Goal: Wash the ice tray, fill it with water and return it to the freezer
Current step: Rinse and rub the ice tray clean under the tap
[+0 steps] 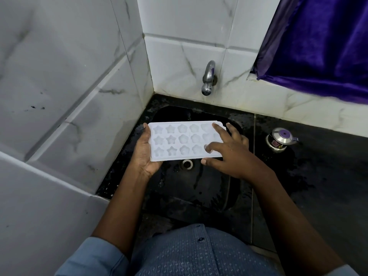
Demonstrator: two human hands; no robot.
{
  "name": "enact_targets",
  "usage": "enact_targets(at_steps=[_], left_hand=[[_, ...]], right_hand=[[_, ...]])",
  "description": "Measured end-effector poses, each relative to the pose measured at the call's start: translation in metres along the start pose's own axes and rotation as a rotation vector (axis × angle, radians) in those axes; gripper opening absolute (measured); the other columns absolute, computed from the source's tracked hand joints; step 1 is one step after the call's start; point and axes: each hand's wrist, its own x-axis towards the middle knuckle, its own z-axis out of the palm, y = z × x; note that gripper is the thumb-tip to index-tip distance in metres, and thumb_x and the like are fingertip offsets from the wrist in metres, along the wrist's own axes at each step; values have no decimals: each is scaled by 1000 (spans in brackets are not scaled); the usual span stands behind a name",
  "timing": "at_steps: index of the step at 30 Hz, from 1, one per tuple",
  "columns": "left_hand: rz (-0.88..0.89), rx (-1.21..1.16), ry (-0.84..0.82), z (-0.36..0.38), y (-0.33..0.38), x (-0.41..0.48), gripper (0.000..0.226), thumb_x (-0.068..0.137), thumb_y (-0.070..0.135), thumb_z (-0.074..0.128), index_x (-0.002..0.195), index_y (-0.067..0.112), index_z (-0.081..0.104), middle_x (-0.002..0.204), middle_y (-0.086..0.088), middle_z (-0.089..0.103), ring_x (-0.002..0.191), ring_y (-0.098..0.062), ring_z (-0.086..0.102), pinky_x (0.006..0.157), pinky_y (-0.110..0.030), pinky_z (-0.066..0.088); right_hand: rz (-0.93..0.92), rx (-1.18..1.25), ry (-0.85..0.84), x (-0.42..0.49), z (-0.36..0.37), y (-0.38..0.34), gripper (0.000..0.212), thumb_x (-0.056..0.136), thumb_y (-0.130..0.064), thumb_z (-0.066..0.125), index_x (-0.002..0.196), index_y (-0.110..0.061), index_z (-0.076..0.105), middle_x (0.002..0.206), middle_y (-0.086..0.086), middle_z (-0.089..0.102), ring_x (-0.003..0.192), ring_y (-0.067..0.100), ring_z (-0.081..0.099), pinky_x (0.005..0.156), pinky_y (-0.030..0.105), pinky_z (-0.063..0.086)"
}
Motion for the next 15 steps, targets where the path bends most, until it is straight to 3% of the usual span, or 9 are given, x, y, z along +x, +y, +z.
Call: enact_targets(at_steps=[9, 12, 15], left_hand=[[6, -14, 15, -2, 0, 0, 80, 106, 68, 28, 151, 7, 53, 142, -19, 66, 130, -38, 64, 102, -56, 54], [-2, -28, 9, -2, -1, 0, 81, 106, 69, 28, 151, 7, 52, 143, -19, 65, 132, -39, 62, 104, -58, 52], [9, -32, -2, -2, 1, 0, 78, 107, 68, 27, 148, 8, 55, 141, -18, 66, 128, -37, 66, 96, -55, 59]], right_hand=[[20, -50, -30, 1, 0, -3, 49, 94, -71, 53, 132, -42, 61, 175, -3, -5, 159, 26, -18, 122, 55, -1], [-4, -29, -6, 2, 2, -4, 47, 93, -72, 54, 125, -39, 65, 175, -4, -3, 158, 25, -20, 122, 54, -2], [4, -10, 25, 4, 3, -3, 44, 93, -72, 52, 119, -39, 64, 175, -5, -1, 159, 25, -18, 122, 54, -2]])
